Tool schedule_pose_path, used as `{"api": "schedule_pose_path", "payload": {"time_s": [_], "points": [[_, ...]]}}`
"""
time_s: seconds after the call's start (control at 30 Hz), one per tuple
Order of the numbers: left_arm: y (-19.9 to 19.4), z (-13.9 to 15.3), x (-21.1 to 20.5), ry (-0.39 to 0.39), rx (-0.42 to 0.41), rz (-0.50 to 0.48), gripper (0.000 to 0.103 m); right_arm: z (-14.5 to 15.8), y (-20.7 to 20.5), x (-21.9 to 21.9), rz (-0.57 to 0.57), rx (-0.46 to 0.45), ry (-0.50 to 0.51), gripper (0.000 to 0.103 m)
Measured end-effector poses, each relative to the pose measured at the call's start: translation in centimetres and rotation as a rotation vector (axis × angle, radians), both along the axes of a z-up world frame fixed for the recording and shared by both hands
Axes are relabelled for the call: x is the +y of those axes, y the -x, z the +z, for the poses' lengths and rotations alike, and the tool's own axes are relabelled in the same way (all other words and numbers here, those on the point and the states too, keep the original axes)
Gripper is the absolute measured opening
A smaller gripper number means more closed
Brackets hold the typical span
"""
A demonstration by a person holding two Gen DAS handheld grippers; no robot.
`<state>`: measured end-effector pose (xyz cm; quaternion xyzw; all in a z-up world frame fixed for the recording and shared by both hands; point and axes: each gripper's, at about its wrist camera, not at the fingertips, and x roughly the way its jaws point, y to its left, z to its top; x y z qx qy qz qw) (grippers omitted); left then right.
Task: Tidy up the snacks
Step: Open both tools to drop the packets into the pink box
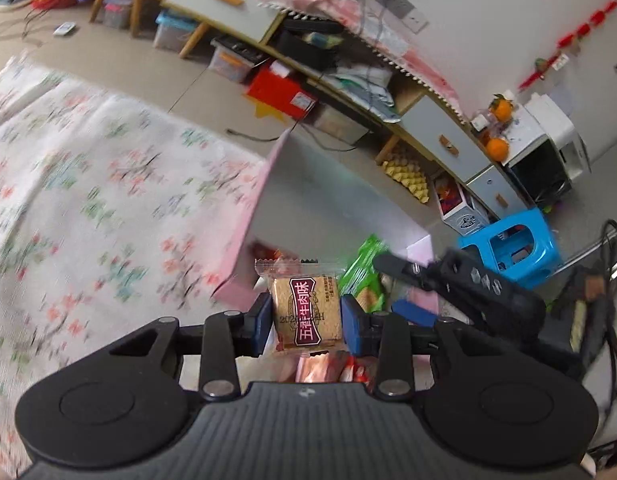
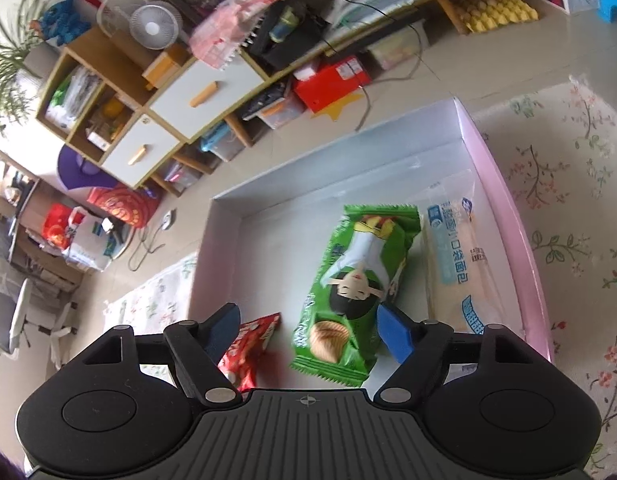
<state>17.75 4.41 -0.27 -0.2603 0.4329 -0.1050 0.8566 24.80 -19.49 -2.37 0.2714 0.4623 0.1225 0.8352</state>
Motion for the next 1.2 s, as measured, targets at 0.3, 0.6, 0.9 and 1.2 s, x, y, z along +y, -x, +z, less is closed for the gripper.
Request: {"api": "schedule_pose_path", "payload": {"time_s": [0.3, 0.6, 0.9, 1.2], "points": [[-1.8, -0.9, -0.7, 0.051, -0.077, 0.005, 0.034, 0.9, 0.8, -1.4, -0.029, -0.034, -0.028, 0.081], [-2.2, -1.2, -3.4, -0.045, -0.147, -0.028, 0.034, 0.5, 0.6, -1.8, -0.035, -0.013, -0.003, 0.081], [-2.3, -1.6, -2.8, -0.091, -0.112, -0.018, 0.063, -0.2, 0.7, -1.4, -0.028, 0.018, 0.027, 0.081], [-0.9, -0.5, -3.4, -0.153, -0.110, -0.026, 0.085, 0.1, 1.3, -0.9, -0.008, 0.039, 0.065, 0.088]]}}
